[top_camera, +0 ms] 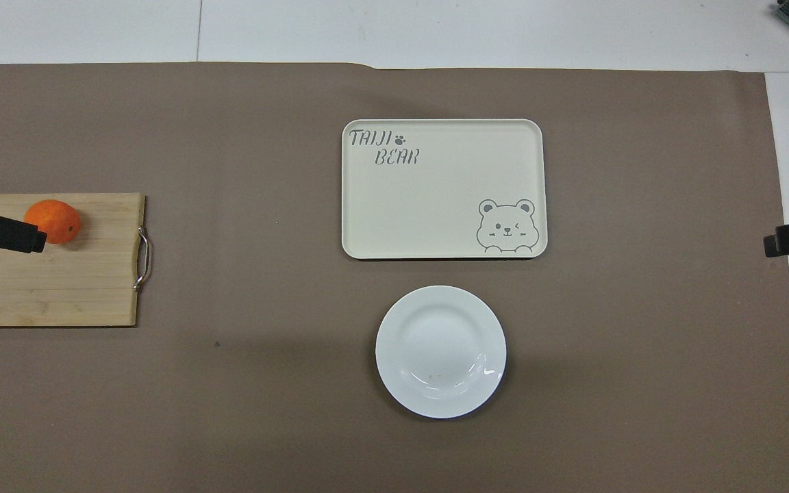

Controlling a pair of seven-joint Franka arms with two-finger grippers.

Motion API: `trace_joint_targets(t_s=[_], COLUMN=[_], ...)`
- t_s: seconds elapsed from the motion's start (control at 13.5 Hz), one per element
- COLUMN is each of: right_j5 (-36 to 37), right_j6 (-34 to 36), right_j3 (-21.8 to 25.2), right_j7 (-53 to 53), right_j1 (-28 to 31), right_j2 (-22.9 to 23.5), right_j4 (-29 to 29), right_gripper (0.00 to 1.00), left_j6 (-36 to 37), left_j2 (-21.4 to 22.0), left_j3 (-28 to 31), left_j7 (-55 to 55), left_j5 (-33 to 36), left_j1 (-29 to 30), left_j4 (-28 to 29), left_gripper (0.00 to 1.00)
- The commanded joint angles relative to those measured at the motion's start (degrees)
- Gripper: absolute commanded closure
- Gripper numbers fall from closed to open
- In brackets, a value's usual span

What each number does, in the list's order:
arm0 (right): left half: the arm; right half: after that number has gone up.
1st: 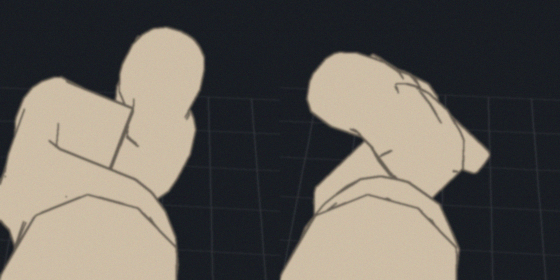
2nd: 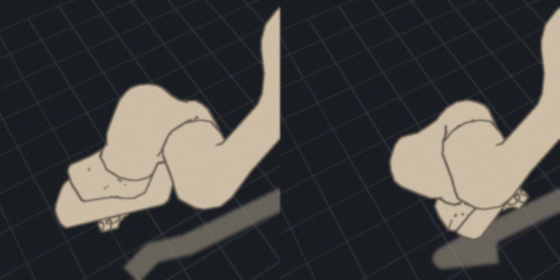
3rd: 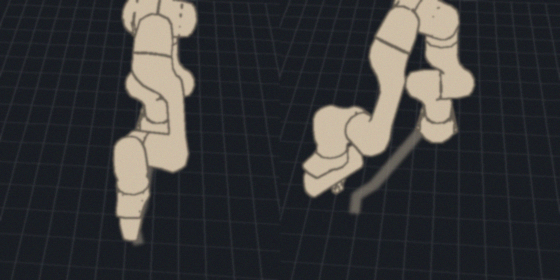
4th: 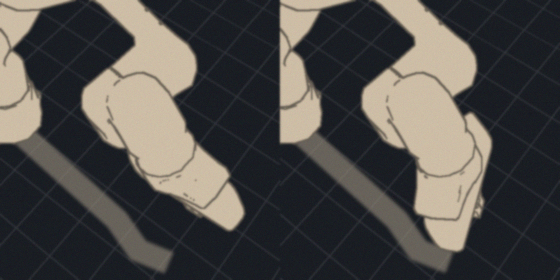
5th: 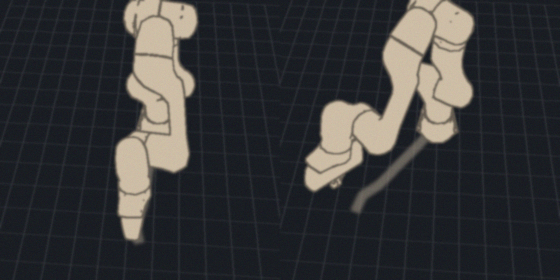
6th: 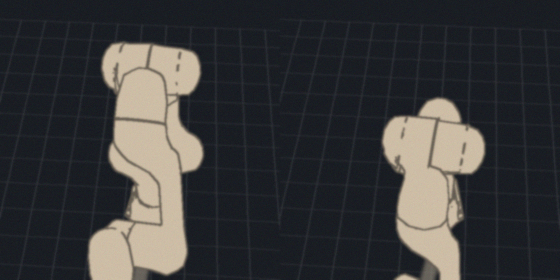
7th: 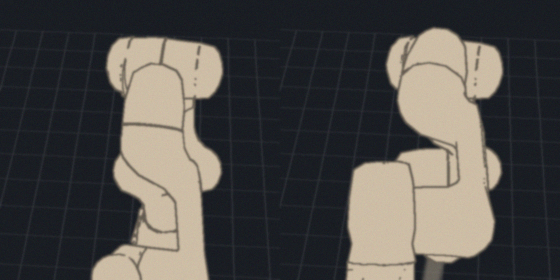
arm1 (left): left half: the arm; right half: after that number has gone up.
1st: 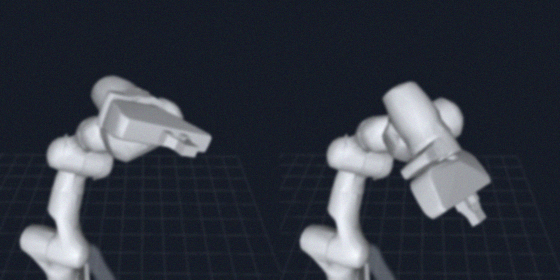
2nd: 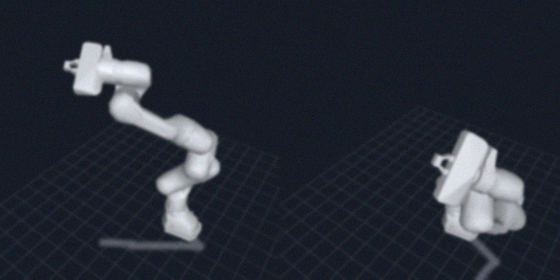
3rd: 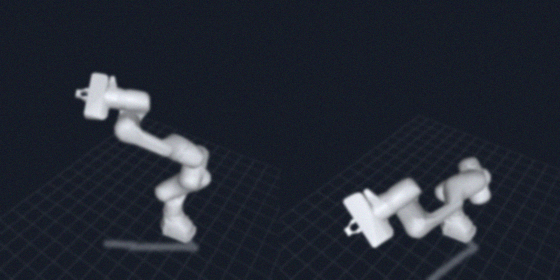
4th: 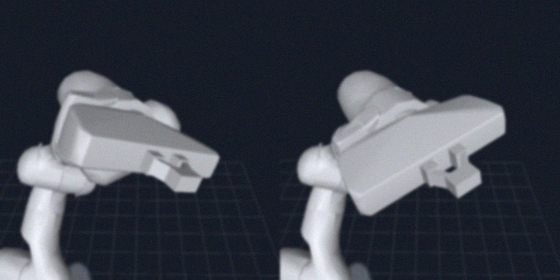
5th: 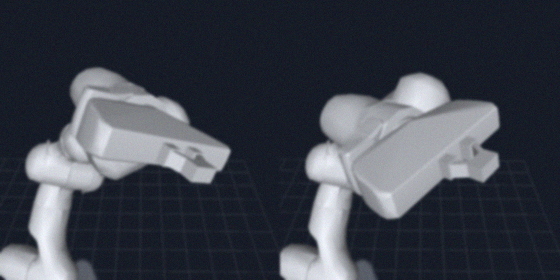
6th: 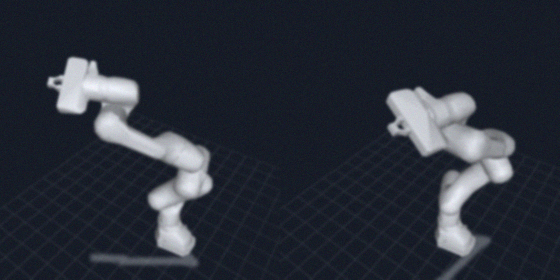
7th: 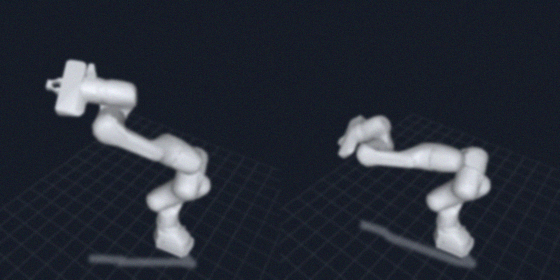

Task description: Place orange and plate with both arms

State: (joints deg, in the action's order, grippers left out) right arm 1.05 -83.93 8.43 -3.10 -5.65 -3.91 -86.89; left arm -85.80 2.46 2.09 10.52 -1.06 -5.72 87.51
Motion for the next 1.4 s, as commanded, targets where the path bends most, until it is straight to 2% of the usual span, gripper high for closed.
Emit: trace_joint_targets(t_s=[0.0, 0.59, 1.33], right_j5=[0.4, 0.4, 0.4], right_j6=[0.6, 0.6, 0.6], right_j3=[-0.1, -0.1, -0.1], right_j7=[-1.2, -1.2, -1.2], right_j1=[0.4, 0.4, 0.4], right_j2=[-0.5, -0.5, -0.5], right_j4=[-0.4, -0.3, -0.4], right_gripper=[0.00, 0.00, 0.00], left_j6=[-0.9, -1.1, 0.6], left_j2=[1.6, 1.2, -0.8], left_j3=[0.2, 0.4, 0.6], left_j7=[-0.2, 0.0, 0.4], left_j5=[0.2, 0.6, 0.1], left_j1=[-0.1, -0.3, -0.1], left_j4=[2.0, 1.6, -1.6], left_gripper=[0.00, 0.00, 0.00])
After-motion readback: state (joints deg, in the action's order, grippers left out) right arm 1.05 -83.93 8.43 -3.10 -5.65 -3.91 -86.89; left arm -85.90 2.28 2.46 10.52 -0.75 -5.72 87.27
